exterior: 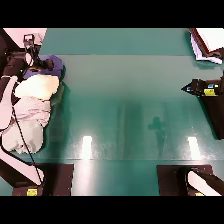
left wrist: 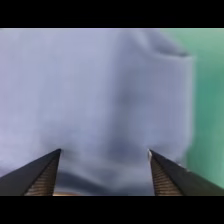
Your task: Fold the shirts.
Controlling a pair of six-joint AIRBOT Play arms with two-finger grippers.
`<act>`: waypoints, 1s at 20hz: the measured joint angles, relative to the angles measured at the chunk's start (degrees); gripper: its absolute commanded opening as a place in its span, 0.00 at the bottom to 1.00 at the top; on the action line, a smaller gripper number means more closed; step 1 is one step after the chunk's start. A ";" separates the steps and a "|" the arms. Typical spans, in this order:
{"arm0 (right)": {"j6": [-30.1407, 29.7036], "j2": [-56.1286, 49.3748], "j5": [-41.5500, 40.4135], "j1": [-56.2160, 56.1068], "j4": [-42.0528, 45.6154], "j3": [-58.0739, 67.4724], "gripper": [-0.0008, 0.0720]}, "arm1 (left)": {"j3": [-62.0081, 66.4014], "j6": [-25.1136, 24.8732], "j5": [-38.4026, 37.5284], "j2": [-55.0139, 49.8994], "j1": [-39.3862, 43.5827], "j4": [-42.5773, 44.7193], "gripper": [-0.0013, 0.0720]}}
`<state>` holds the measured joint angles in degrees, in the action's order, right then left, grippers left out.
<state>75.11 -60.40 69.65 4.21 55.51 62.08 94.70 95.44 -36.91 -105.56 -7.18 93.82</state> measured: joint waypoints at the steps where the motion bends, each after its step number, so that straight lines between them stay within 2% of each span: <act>1: 0.00 0.00 0.00 -0.02 0.00 0.00 0.04 | 0.00 0.00 0.66 -0.92 -0.09 0.02 0.59; 2: 0.00 0.00 0.00 -0.02 0.00 0.00 0.03 | 0.00 0.00 1.27 -1.66 -0.09 0.02 0.26; 3: 0.00 0.00 0.00 -0.02 0.00 0.00 0.03 | 0.09 0.02 1.70 -2.16 -0.15 0.02 0.05; 5: 0.00 0.00 0.00 -0.02 0.00 0.00 0.03 | 1.07 0.07 1.79 -2.80 -0.28 0.04 0.05; 8: 0.00 0.00 -0.02 -0.02 -0.02 0.04 0.03 | 6.23 0.04 -2.51 -2.97 -0.24 -0.02 0.05; 11: 0.02 0.02 -0.90 -0.02 -0.87 1.38 0.03 | 14.23 -2.93 -7.93 0.28 1.29 0.04 0.05; 16: 0.04 0.02 -3.48 -0.02 -1.66 10.51 0.03 | 22.01 -10.12 -14.29 14.99 7.54 -1.40 0.05; 20: 0.04 0.04 -5.57 -0.02 -1.86 18.97 0.03 | 23.47 -14.93 -23.74 27.98 14.45 -3.96 0.05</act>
<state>75.16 -60.36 64.07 4.19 53.65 81.06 118.17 80.51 -60.64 -77.58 7.27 89.86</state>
